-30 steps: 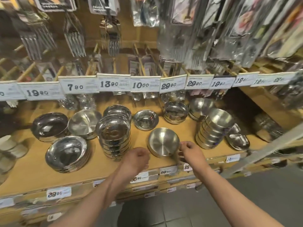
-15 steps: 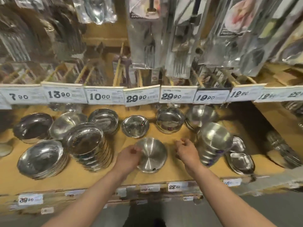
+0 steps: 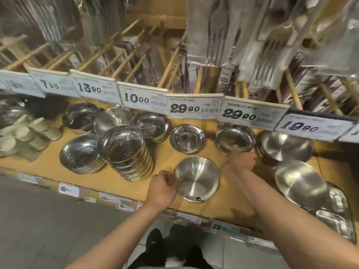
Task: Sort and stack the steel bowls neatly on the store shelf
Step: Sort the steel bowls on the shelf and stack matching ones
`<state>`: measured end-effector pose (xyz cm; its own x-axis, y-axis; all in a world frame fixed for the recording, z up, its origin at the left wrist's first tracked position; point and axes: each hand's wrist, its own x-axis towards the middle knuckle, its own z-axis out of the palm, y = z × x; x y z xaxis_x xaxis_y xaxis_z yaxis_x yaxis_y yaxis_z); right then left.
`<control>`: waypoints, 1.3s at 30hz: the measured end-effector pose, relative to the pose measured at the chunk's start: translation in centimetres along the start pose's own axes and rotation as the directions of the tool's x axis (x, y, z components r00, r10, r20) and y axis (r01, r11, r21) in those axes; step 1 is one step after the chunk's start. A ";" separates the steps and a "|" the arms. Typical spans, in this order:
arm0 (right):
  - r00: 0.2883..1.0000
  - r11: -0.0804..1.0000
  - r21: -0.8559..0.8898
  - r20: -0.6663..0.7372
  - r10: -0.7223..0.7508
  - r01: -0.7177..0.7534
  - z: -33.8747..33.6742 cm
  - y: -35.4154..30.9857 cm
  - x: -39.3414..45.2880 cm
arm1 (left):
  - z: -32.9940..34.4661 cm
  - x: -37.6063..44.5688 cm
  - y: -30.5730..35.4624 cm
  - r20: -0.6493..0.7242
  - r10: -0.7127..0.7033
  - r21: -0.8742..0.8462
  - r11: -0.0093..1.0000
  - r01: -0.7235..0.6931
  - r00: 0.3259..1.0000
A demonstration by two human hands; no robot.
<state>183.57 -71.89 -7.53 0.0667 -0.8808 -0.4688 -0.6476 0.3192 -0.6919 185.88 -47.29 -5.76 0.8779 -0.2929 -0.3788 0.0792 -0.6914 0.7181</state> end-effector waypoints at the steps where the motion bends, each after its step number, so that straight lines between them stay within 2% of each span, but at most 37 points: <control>1: 1.000 1.000 0.010 0.027 0.001 -0.001 0.0 0.4 0.3 | 0.3 0.3 -0.7 0.002 -0.044 0.033 0.998 0.044 0.999; 3: 0.998 0.999 0.045 0.059 0.006 -0.009 0.0 0.7 0.9 | 0.8 0.7 -1.7 0.057 -0.146 0.037 0.989 0.144 0.988; 5: 0.998 0.997 0.049 0.026 0.050 -0.051 -0.2 0.3 1.0 | 1.3 1.0 -2.0 0.171 -0.235 -0.110 0.961 0.255 0.957; 7: 0.995 0.993 0.072 0.012 0.096 -0.096 -0.3 -0.1 0.9 | 1.8 1.2 -2.1 0.261 -0.268 -0.254 0.908 0.334 0.927; 9: 0.994 0.991 0.075 0.004 0.111 -0.111 -0.4 -0.4 0.6 | 2.1 1.4 -2.2 0.286 -0.262 -0.317 0.882 0.348 0.922; 14: 0.999 0.996 0.078 0.003 0.048 -0.048 -1.0 0.2 -0.5 | 1.7 2.0 -2.9 0.232 -0.295 -0.309 0.881 0.358 0.927; 17: 0.997 0.984 0.181 0.076 -0.014 0.000 -1.3 1.3 -1.5 | 1.1 2.3 -3.6 0.198 -0.327 -0.301 0.877 0.374 0.924; 25: 0.970 0.953 0.301 0.229 -0.086 0.013 -3.5 4.3 -4.8 | 0.5 2.0 -4.5 0.197 -0.321 -0.337 0.865 0.372 0.926; 39: 0.935 0.936 0.329 0.355 0.003 -0.128 -5.2 10.3 -7.5 | -1.0 1.7 -5.1 0.152 -0.345 -0.426 0.822 0.376 0.926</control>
<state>172.46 -63.79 -8.26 0.3296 -0.6983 -0.6354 -0.3649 0.5265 -0.7679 187.44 -43.63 -9.45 0.7139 -0.1331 -0.6875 0.5970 -0.3973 0.6969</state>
